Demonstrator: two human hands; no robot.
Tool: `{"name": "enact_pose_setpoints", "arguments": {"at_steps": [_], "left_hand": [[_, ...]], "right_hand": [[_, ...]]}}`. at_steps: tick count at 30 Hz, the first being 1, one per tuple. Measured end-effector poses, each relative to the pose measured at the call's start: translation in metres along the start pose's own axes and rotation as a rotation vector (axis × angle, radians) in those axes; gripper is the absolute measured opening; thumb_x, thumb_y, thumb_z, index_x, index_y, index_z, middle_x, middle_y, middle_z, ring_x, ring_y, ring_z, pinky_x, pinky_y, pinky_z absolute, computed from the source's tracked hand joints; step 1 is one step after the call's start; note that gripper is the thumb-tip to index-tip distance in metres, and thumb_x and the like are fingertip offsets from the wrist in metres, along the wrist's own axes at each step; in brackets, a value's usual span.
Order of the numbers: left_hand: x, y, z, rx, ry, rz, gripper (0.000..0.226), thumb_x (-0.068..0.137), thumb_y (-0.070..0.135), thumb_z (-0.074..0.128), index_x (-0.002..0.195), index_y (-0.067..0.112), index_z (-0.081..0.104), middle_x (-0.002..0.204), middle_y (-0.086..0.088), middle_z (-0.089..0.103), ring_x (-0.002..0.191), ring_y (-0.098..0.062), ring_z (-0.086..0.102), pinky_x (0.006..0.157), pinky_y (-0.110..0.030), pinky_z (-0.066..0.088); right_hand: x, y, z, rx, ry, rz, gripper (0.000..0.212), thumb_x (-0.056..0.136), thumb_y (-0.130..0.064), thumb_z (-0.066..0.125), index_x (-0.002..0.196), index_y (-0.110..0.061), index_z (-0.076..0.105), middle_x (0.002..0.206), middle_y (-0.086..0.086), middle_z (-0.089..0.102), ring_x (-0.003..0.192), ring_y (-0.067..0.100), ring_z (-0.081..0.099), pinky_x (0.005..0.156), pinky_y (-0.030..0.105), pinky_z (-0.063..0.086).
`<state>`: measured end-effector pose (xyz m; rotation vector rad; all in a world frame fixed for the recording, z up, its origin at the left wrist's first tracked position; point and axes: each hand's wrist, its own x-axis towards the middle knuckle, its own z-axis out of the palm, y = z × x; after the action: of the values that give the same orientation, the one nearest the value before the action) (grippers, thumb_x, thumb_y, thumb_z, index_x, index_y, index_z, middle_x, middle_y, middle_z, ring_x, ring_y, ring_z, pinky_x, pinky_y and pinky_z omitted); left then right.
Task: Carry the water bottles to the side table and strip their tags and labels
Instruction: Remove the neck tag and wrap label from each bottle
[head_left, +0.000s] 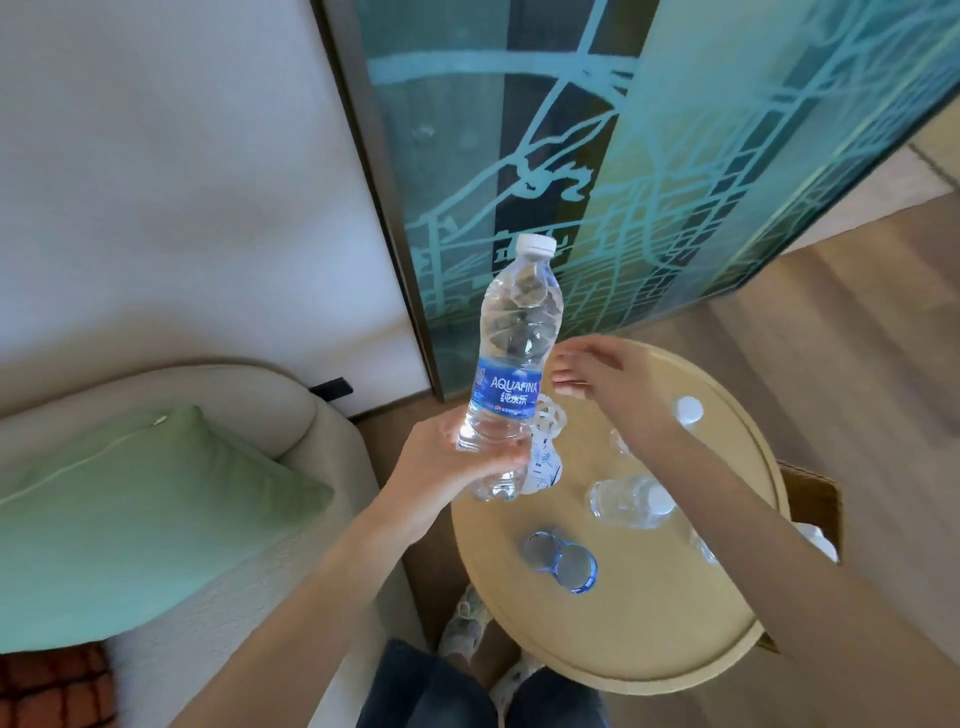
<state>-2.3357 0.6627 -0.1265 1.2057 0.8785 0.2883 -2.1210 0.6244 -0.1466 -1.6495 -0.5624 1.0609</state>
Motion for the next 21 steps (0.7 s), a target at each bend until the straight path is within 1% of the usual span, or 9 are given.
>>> {"name": "enact_pose_setpoints", "arguments": {"at_steps": [2,5,7,9,10,13,16,19,21], "left_hand": [[-0.011,0.034,0.013,-0.052,-0.096,0.040,0.031,0.070,0.022,0.086,0.099,0.018,0.077,0.087,-0.002,0.075,0.075,-0.014,0.071,0.062,-0.020,0.052],[-0.026,0.085,0.036,-0.147,-0.252,0.080,0.050,0.066,0.025,0.083,0.112,0.010,0.073,0.103,-0.015,0.074,0.094,-0.028,0.072,0.074,-0.030,0.058],[-0.035,0.117,0.052,-0.180,-0.355,0.115,0.061,0.070,0.026,0.081,0.123,0.001,0.065,0.109,-0.018,0.069,0.100,-0.034,0.068,0.078,-0.036,0.055],[-0.046,0.146,0.069,-0.184,-0.439,0.155,0.062,0.073,0.027,0.078,0.126,-0.002,0.062,0.111,-0.019,0.066,0.101,-0.033,0.066,0.081,-0.039,0.052],[-0.052,0.159,0.078,-0.181,-0.472,0.176,0.059,0.074,0.026,0.077,0.125,-0.001,0.063,0.111,-0.019,0.066,0.100,-0.032,0.066,0.083,-0.041,0.051],[-0.065,0.188,0.104,-0.160,-0.562,0.233,0.057,0.072,0.027,0.080,0.120,0.000,0.064,0.105,-0.017,0.068,0.095,-0.032,0.067,0.082,-0.041,0.052],[-0.076,0.204,0.129,-0.151,-0.676,0.244,0.078,0.063,0.036,0.093,0.123,-0.003,0.060,0.101,-0.015,0.069,0.090,-0.029,0.068,0.077,-0.038,0.055],[-0.085,0.211,0.153,-0.147,-0.772,0.264,0.072,0.064,0.038,0.092,0.121,0.003,0.064,0.102,-0.012,0.070,0.092,-0.027,0.068,0.079,-0.037,0.055],[-0.091,0.214,0.167,-0.115,-0.847,0.299,0.060,0.071,0.039,0.087,0.120,0.009,0.068,0.105,-0.009,0.070,0.097,-0.026,0.068,0.084,-0.037,0.056]], "right_hand": [[-0.046,-0.050,-0.006,0.194,-0.119,-0.103,0.021,0.088,-0.021,0.062,0.095,-0.018,0.081,0.097,0.007,0.079,0.095,0.021,0.074,0.081,0.025,0.058],[-0.101,-0.107,-0.025,0.300,-0.172,-0.211,0.032,0.088,-0.029,0.062,0.113,-0.016,0.077,0.112,0.010,0.077,0.105,0.021,0.072,0.087,0.027,0.056],[-0.131,-0.135,-0.037,0.280,-0.092,-0.291,0.036,0.087,-0.032,0.067,0.119,-0.015,0.072,0.115,0.010,0.076,0.110,0.024,0.071,0.092,0.032,0.056],[-0.154,-0.158,-0.049,0.234,-0.029,-0.347,0.047,0.084,-0.037,0.071,0.125,-0.014,0.069,0.117,0.010,0.076,0.112,0.027,0.071,0.097,0.041,0.055],[-0.166,-0.169,-0.054,0.217,-0.005,-0.381,0.044,0.086,-0.037,0.072,0.124,-0.015,0.070,0.116,0.009,0.076,0.111,0.027,0.071,0.098,0.045,0.055],[-0.195,-0.194,-0.072,0.195,0.107,-0.520,0.022,0.091,-0.024,0.073,0.111,-0.016,0.077,0.108,0.008,0.078,0.102,0.024,0.075,0.090,0.041,0.057],[-0.228,-0.206,-0.090,0.203,0.209,-0.596,0.024,0.086,-0.026,0.079,0.107,-0.016,0.079,0.104,0.011,0.079,0.099,0.031,0.076,0.090,0.047,0.059],[-0.260,-0.214,-0.105,0.147,0.320,-0.694,0.021,0.078,-0.029,0.078,0.099,-0.024,0.080,0.094,0.001,0.081,0.085,0.015,0.078,0.070,0.022,0.060],[-0.277,-0.215,-0.114,0.154,0.356,-0.727,0.028,0.077,-0.027,0.077,0.104,-0.018,0.078,0.095,0.000,0.081,0.087,0.012,0.078,0.070,0.018,0.058]]}}
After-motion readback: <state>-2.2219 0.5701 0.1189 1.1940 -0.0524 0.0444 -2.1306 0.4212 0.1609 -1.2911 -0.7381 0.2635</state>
